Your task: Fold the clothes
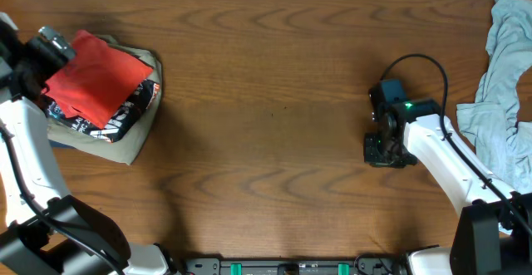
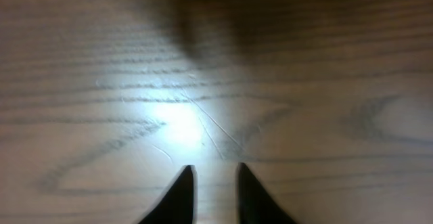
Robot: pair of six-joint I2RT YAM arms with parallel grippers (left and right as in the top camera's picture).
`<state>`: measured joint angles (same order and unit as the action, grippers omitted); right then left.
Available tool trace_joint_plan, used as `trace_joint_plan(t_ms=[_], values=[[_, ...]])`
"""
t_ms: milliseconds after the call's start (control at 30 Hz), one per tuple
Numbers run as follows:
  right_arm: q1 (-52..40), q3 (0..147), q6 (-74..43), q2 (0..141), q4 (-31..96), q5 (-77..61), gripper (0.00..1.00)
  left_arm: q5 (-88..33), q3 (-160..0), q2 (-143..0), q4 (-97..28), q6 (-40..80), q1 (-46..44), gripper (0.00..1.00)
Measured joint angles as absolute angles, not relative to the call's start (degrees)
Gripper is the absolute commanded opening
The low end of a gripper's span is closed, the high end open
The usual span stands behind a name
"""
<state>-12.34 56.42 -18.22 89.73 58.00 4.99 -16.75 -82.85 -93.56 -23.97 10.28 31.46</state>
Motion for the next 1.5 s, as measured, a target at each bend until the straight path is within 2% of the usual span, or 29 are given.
trace_joint_plan(t_ms=[100,133,267,400,533,667,867,1067,1267,1500], values=[[-12.34,56.42,-18.87,89.73,55.83,3.6,0.4,-17.39,-82.52,-93.56,-23.94,10.31,28.62,0.98],[-12.34,56.42,-18.9,89.73,54.85,2.79,0.51,-17.58,-82.24,-93.56,-23.97,10.33,27.09,0.98],[-12.32,56.47,-19.07,89.73,50.41,-1.85,0.81,-18.0,-81.52,-94.06,-25.56,10.35,19.62,0.98],[-12.32,56.51,-19.16,89.73,45.82,-7.6,0.99,-18.13,-81.45,-97.01,-29.34,10.41,9.45,0.98],[-12.34,56.55,-19.03,89.73,43.83,-11.94,0.99,-18.33,-81.34,-102.72,-35.4,8.69,0.27,0.98],[-12.14,56.55,-18.15,89.73,44.12,-13.78,0.99,-17.58,-80.88,-107.74,-45.41,7.25,-4.71,0.98],[-8.62,57.82,-15.75,89.73,50.0,-14.81,0.99,-14.04,-80.64,-107.22,-60.1,6.57,-4.38,0.98],[-3.25,64.88,-13.85,89.67,64.01,-14.83,0.99,-8.14,-80.64,-101.25,-73.03,6.07,-2.98,0.98],[-2.96,66.39,-11.68,85.38,69.89,-14.41,0.99,-5.8,-80.09,-92.29,-74.48,6.11,-3.01,0.98],[-2.98,65.06,-11.53,69.3,67.46,-11.88,0.99,-5.54,-71.29,-72.49,-67.13,6.07,-3.01,0.98]])
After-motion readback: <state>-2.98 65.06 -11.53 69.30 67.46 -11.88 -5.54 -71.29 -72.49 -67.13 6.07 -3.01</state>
